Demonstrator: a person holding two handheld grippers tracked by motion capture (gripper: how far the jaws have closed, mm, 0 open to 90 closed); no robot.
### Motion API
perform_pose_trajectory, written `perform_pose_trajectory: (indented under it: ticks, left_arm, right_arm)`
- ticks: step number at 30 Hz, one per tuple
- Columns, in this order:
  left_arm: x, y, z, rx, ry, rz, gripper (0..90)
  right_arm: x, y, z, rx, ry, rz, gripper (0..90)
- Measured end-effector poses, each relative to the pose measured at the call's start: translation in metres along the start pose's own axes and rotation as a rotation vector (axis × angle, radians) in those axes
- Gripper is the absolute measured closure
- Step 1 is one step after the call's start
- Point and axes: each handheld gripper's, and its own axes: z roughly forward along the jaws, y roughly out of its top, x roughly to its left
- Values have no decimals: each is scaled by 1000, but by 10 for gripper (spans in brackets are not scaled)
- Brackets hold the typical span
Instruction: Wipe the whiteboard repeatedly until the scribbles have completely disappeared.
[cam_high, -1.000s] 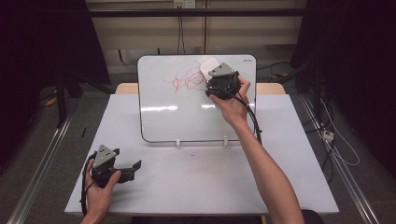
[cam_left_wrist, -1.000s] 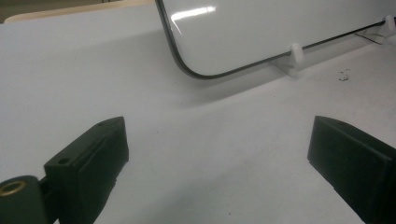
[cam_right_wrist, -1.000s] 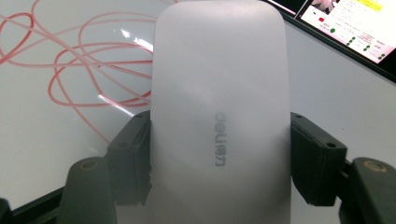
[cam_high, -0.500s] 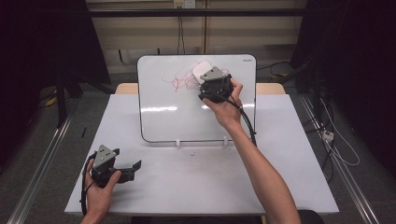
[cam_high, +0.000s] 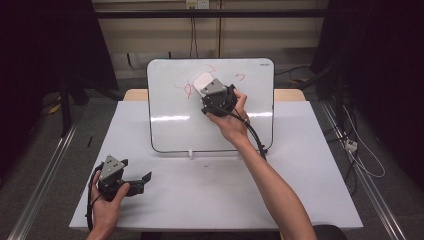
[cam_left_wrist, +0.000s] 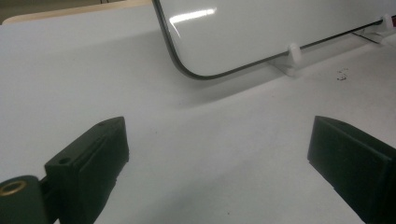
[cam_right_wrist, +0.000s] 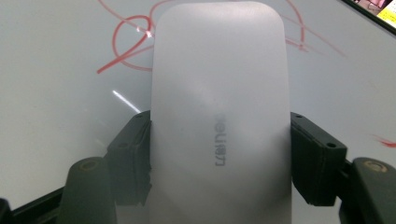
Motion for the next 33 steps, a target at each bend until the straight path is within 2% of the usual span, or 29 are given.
perform_pose_trajectory:
  ticks: [7, 19, 33]
  left_arm:
    - [-1, 0, -1, -2, 2, -5, 52]
    - [0, 0, 0, -2, -1, 0, 52]
    - [0, 0, -1, -3, 2, -5, 52]
  right_arm:
    - [23, 5, 4, -3, 30, -47, 315]
    - [33, 7, 5, 1, 34, -70, 315]
    - [64, 9, 7, 5, 76, -147, 314]
